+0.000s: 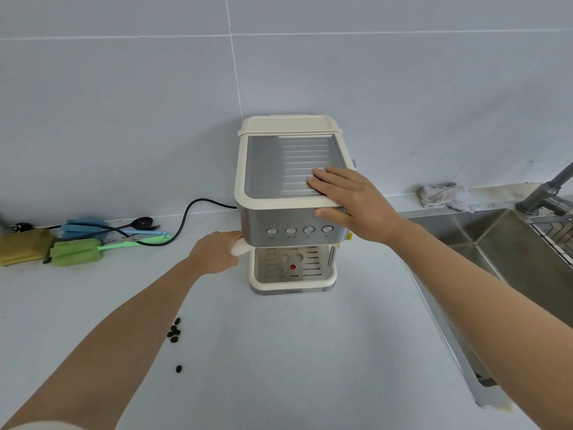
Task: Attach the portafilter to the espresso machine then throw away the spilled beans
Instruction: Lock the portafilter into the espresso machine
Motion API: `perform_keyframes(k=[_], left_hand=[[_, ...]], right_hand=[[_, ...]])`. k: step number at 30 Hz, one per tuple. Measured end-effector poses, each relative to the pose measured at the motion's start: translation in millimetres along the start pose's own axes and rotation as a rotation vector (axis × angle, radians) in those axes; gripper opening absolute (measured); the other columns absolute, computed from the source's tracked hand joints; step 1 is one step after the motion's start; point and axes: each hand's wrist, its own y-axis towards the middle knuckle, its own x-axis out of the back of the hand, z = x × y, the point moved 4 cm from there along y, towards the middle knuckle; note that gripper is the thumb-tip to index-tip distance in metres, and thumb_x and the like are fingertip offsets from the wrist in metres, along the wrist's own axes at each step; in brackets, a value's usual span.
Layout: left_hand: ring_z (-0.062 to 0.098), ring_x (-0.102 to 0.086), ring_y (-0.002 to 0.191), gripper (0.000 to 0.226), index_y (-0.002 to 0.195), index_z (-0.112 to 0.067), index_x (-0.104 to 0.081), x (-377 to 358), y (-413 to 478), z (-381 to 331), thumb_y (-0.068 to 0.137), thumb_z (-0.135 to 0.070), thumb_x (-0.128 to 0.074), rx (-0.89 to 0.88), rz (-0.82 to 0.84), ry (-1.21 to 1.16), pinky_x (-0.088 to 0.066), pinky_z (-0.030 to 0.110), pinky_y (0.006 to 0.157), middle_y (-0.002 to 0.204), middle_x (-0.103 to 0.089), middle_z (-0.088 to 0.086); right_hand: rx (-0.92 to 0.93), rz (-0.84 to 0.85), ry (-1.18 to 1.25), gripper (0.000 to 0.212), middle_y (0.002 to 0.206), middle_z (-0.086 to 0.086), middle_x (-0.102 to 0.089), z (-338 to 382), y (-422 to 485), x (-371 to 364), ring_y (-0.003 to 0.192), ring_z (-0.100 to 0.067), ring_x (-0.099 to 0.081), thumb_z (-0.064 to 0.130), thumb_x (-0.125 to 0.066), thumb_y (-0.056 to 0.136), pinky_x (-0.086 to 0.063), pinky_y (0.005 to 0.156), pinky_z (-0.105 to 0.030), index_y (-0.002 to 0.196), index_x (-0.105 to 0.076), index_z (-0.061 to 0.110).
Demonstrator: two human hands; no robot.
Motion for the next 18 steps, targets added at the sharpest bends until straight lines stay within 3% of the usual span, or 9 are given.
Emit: perform_keyframes(k=[7, 11, 18], left_hand=[[0.024, -0.050, 0.078, 0.042, 0.118, -0.016, -0.053, 3.7, -4.9, 0.2, 0.077, -0.011, -0.056, 0.001, -0.002, 0.041, -0.039, 0.029, 0.067, 0.103, -0.066, 0.010], [0.029, -0.058, 0.087, 0.043, 0.122, -0.016, -0.050, -1.4, -10.9, -3.7, 0.079, -0.014, -0.055, 0.013, -0.014, 0.045, -0.044, 0.032, 0.072, 0.106, -0.065, 0.012], [0.034, -0.060, 0.098, 0.040, 0.122, -0.012, -0.048, -10.7, -27.4, -15.4, 0.082, -0.013, -0.050, 0.073, -0.068, 0.045, -0.047, 0.034, 0.077, 0.109, -0.064, 0.014]], right_hand=[[-0.031, 0.044, 0.004, 0.056, 0.123, -0.021, -0.059, -0.8, -1.1, -1.5, 0.116, -0.041, -0.052, 0.040, -0.044, 0.082, -0.038, 0.099, -0.046, 0.119, -0.057, -0.001], [-0.050, 0.069, 0.010, 0.058, 0.125, -0.021, -0.058, -1.6, -1.2, -1.1, 0.118, -0.041, -0.050, 0.041, -0.043, 0.082, -0.033, 0.102, -0.040, 0.121, -0.056, 0.000], [-0.037, 0.070, -0.002, 0.058, 0.123, -0.023, -0.058, -0.7, -0.3, -0.1, 0.116, -0.042, -0.051, 0.041, -0.043, 0.082, -0.037, 0.099, -0.047, 0.120, -0.057, -0.002]])
